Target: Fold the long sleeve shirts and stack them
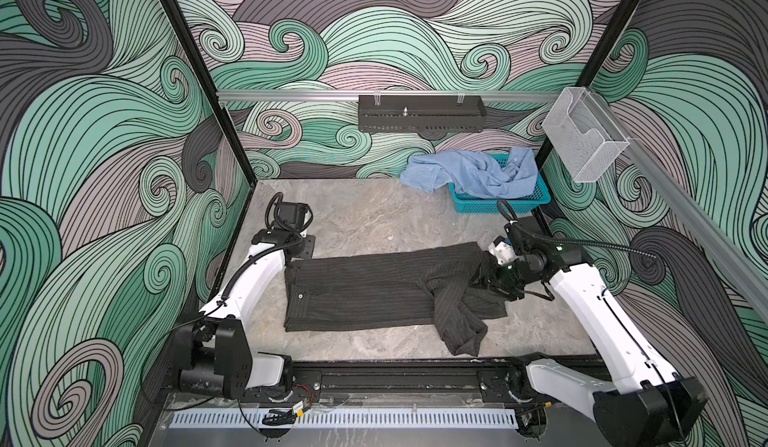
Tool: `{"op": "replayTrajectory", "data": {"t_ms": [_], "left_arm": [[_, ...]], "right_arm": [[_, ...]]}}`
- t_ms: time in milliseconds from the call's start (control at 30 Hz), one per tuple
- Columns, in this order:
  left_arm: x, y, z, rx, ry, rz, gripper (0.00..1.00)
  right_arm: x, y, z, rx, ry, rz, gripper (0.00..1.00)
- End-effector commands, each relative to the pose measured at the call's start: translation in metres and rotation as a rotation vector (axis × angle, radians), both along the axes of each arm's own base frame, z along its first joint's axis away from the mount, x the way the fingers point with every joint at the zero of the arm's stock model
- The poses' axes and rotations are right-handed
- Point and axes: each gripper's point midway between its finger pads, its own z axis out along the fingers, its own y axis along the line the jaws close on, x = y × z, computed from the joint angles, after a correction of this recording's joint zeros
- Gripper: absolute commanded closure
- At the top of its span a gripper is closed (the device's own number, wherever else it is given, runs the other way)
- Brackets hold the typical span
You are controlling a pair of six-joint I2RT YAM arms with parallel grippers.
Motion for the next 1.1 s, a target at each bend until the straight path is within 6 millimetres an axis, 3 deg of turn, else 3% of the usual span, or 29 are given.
{"op": "replayTrajectory", "data": {"t_ms": [0,133,233,333,500,633,733,833,967,1067], "left_arm": [[0.015,-0.033,-0.016,-0.224,0.046,0.046,0.6],[0.009,-0.048,-0.074,-0.347,0.322,0.211,0.71],[-0.002,-0.048,-0.112,-0.358,0.459,0.279,0.73],[-0.013,-0.033,-0.135,-0.346,0.529,0.356,0.73],[-0.023,-0.008,-0.162,-0.297,0.634,0.426,0.72],[0.0,0.002,-0.163,-0.24,0.634,0.415,0.71],[0.027,0.0,-0.158,-0.25,0.624,0.383,0.69],[0.048,-0.005,-0.152,-0.282,0.624,0.361,0.68],[0.058,-0.018,-0.12,-0.345,0.567,0.311,0.63],[0.053,-0.024,-0.071,-0.355,0.455,0.256,0.52]], "right_arm": [[0.041,-0.007,-0.014,-0.094,-0.059,0.013,0.49],[0.099,-0.004,-0.052,-0.146,-0.069,-0.017,0.56],[0.131,0.004,-0.088,-0.149,-0.024,-0.023,0.58],[0.153,0.005,-0.119,-0.177,0.016,-0.028,0.58],[0.165,-0.006,-0.16,-0.238,0.103,-0.053,0.58],[0.166,-0.023,-0.178,-0.278,0.151,-0.096,0.58],[0.171,-0.036,-0.179,-0.302,0.158,-0.121,0.58],[0.179,-0.034,-0.174,-0.274,0.153,-0.112,0.57],[0.18,-0.022,-0.136,-0.236,0.056,-0.063,0.55],[0.156,-0.01,-0.092,-0.271,-0.027,0.001,0.49]]}}
